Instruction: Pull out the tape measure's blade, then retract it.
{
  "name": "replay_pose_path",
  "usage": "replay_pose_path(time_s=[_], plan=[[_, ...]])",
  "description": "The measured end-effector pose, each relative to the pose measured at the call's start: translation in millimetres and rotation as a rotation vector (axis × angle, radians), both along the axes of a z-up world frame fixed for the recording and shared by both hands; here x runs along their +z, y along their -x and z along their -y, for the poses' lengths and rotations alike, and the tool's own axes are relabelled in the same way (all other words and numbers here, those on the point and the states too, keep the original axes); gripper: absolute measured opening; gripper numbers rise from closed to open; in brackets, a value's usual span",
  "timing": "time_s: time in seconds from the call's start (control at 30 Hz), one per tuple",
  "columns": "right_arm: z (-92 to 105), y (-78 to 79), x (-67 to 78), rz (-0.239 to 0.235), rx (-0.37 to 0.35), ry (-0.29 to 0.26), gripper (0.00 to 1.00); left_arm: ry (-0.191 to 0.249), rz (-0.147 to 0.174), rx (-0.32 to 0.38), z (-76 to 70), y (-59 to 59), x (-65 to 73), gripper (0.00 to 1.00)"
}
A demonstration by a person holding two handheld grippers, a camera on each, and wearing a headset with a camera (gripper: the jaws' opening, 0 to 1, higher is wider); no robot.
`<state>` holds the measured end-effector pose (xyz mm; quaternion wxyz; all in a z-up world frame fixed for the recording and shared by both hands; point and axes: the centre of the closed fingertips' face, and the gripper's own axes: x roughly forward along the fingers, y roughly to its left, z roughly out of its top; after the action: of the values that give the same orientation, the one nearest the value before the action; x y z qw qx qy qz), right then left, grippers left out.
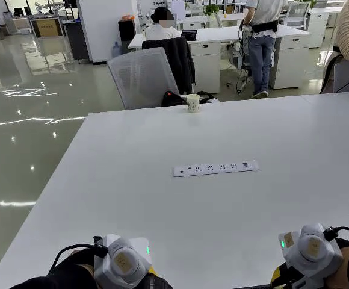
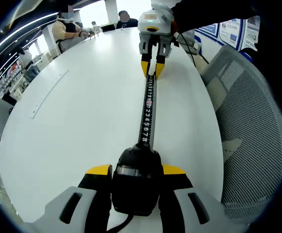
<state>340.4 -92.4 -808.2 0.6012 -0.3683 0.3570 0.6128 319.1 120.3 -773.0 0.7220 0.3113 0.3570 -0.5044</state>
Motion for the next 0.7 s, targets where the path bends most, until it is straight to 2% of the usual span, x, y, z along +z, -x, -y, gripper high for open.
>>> replay_pose_path(time_s=[0.23, 0.27, 0.37, 0.4, 0.43, 0.63, 0.7], plan=[[-2.9, 1.2, -0.4, 0.003, 0.026, 0.010, 0.16, 0.001, 0.001, 0.001, -0.3, 0.8, -0.5, 0.32], [-4.6, 0.1, 0.1, 0.015, 0.042, 0.010, 0.17, 0.001, 0.001, 0.002, -0.2, 0.9, -0.5, 0.32], [-8.9, 3.9, 0.0, 0.007, 0.050, 0.007, 0.12, 0.002, -0.001, 0.005, -0.4, 1.0, -0.7, 0.32], [-8.5, 2.2, 0.5, 0.031, 0.090, 0.013, 0.12, 0.002, -0.001, 0.005, -0.5, 1.0, -0.8, 0.32], [-7.8, 2.4, 0.1, 0.014, 0.059, 0.006, 0.11, 0.003, -0.002, 0.006, -0.7, 0.9, -1.0, 0.32], [-3.4, 3.7, 0.4, 0.006, 0.067, -0.006, 0.09, -0.001, -0.004, 0.011, -2.4, 1.7, -0.9, 0.31], [-2.3, 4.7, 0.2, -0.014, 0.048, -0.021, 0.09, -0.002, -0.001, 0.009, -2.1, 2.4, -0.9, 0.31]])
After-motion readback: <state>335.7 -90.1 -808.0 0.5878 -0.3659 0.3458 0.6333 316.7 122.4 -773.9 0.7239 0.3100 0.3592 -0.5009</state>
